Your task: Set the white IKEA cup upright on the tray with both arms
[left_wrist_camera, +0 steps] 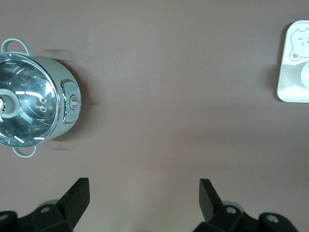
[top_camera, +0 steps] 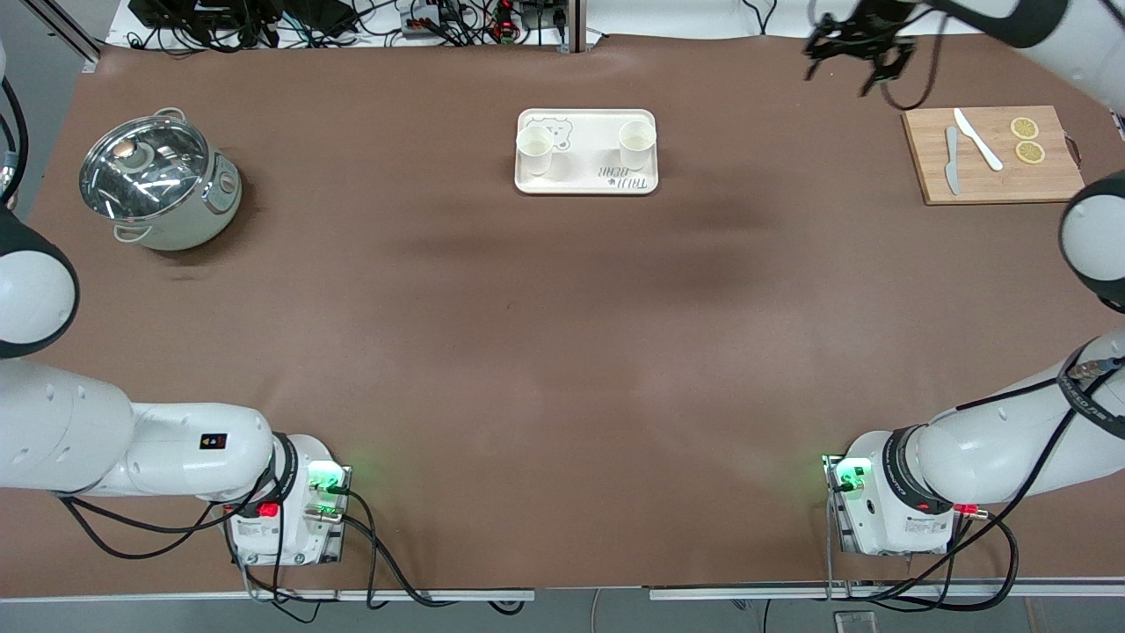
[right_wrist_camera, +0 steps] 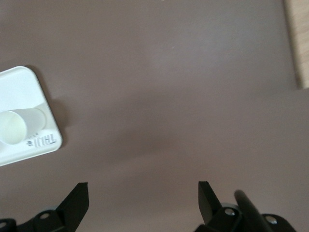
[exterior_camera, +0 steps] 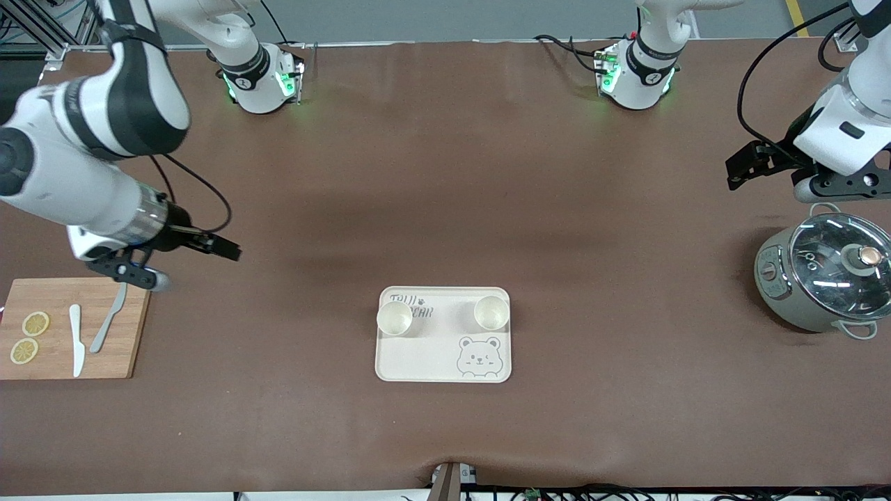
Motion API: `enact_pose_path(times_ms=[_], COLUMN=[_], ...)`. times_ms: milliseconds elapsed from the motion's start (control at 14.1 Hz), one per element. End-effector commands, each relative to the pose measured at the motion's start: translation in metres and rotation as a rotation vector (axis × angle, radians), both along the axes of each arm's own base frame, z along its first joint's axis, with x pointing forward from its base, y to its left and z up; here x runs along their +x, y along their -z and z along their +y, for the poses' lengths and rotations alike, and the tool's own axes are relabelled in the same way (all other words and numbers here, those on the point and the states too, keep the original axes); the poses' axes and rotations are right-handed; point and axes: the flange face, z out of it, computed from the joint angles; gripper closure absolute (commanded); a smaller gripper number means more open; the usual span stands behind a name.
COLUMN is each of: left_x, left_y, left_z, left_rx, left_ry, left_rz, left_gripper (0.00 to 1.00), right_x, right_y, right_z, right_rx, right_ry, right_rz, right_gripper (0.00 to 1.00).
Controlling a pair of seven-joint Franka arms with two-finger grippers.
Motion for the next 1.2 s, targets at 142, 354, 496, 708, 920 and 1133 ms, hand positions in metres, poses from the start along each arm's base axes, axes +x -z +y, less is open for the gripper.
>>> enact_pose_path(times_ms=[142,354,496,708,920,1133], left_x=[-0.002,-0.002,-0.002,-0.002,-0.002,-0.004], left_y=[-0.007,-0.007,-0.006,-0.007,-0.007,-0.011], left_z=[0.003,0.003,0.004,0.004,0.003,0.005], left_rx=[-0.013,-0.013,-0.013,-0.013,-0.013,-0.016], left_ry=[0.017,0.017,0.015,0.016,0.017,0.016], left_rz=[0.003,0.003,0.005,0.002,0.000,-0.005], left_gripper=[0.00,0.00,0.00,0.00,0.00,0.00], right_x=[-0.007,-0.012,-0.017,-0.030,-0.047,-0.052], right_y=[-0.035,-0.083,-0.124,-0.142,-0.168,-0.168], right_z=[-0.111,-0.141,-0.136,-0.131,-0.117,-0.110], right_rx=[-0.062,-0.057,-0.053,-0.056,-0.094,-0.093], right_ry=[-0.252,-0.265,-0.277,-0.281,-0.314,-0.327], right_rz=[-0.076,-0.053,-0.041,-0.002,-0.015,-0.016], right_gripper=[0.00,0.00,0.00,0.00,0.00,0.00])
